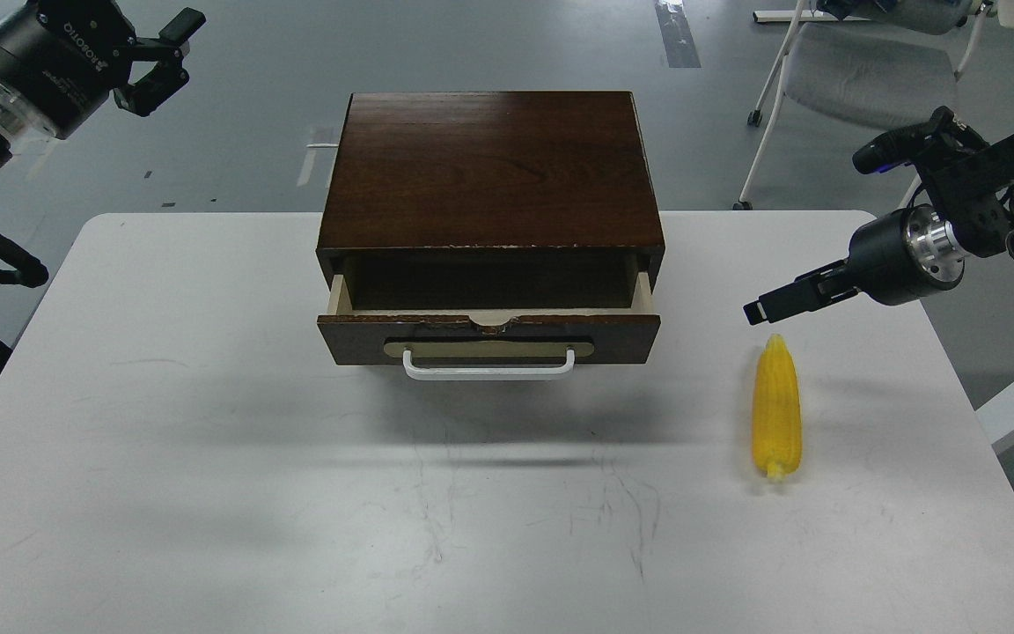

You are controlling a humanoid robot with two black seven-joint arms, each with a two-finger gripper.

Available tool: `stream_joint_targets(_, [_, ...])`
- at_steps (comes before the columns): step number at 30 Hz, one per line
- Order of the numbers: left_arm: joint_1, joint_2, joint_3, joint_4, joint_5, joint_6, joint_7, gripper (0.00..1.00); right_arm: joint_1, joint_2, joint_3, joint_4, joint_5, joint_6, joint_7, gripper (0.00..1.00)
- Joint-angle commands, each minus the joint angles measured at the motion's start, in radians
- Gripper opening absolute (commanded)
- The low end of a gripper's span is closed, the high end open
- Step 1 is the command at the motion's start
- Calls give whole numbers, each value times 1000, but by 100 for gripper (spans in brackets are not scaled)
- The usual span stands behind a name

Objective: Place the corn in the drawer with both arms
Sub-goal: 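Lower the right gripper onto the yellow corn and grasp it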

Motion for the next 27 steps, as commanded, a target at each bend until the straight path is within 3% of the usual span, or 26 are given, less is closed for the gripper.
stream_joint_targets(1, [2,-3,-1,0,0,2,0,98,-22,16,-18,-2,-1,0,0,100])
stream_joint_targets(16, [2,-5,-1,3,-3,2,0,98,-41,148,-76,-2,-42,0,-18,100])
stream_joint_targets(27, [-3,-5,-2,4,-3,3,-1,98,-44,176,-109,-3,-88,0,-19,100])
